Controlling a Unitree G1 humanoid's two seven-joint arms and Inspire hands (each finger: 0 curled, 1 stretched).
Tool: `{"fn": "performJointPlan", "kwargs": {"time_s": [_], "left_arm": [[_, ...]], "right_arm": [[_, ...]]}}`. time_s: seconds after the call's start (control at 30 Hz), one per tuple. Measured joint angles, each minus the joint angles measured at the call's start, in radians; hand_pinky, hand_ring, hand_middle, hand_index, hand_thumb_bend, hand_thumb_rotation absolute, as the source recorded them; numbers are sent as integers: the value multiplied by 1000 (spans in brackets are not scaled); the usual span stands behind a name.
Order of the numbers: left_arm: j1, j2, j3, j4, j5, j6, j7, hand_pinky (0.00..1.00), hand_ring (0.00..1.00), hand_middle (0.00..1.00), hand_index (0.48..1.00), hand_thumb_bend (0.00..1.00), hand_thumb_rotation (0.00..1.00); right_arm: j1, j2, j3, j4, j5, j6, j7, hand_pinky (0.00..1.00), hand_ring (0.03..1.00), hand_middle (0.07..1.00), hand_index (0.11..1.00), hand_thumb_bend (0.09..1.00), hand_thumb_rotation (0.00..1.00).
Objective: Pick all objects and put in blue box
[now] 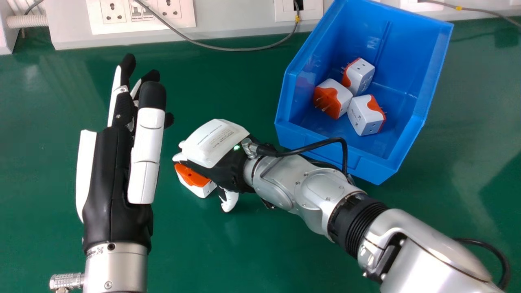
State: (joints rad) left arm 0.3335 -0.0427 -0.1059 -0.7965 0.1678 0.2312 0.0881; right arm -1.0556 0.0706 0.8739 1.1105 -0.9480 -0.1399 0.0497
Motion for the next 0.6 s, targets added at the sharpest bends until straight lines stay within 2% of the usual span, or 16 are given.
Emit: {"fn": "performJointPlan", "kwargs": {"time_s": [0.13,0.6], "left_arm": [[8,0,-5,-4,0,0,0,824,917,925,974,795,1000],[16,0,-5,-12,0,1,0,822,918,923,972,797,1000]], "right_arm": [[0,1,1,0,2,0,0,730,903,942,869,430,0],[1,0,7,0,0,0,-13,710,884,930,852,470,0]]}}
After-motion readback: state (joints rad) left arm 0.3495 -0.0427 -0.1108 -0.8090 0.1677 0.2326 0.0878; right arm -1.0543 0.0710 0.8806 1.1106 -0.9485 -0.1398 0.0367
